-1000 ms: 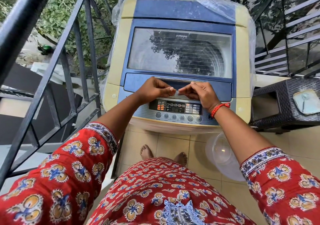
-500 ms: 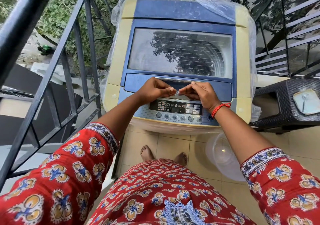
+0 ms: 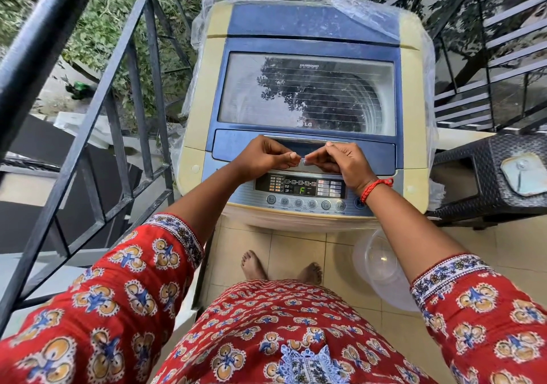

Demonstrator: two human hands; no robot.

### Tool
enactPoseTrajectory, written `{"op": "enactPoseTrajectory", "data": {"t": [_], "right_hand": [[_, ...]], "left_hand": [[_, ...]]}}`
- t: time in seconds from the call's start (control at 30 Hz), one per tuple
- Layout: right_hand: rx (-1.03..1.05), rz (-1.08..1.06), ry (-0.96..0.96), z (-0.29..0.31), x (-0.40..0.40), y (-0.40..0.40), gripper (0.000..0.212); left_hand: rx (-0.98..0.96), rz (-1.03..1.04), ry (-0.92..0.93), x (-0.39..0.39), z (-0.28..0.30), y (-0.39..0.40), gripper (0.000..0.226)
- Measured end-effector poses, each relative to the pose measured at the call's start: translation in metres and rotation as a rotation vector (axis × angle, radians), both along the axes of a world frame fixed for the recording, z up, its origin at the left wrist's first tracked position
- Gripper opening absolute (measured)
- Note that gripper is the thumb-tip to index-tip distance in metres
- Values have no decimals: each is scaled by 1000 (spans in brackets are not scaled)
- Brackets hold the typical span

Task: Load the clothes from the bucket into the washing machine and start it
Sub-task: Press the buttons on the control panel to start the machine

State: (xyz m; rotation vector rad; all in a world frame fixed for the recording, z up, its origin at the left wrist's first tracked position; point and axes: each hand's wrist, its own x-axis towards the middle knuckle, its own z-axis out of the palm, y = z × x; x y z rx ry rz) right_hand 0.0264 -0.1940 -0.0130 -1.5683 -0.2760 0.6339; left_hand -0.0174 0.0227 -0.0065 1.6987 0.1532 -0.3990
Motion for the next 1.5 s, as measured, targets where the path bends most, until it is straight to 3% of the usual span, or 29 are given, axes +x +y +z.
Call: {"op": "enactPoseTrajectory", "data": {"t": [1.5], "right_hand": [[34, 1, 27, -1, 0, 1, 47]], "left_hand": [[30, -22, -36, 1, -5, 3, 20]]}}
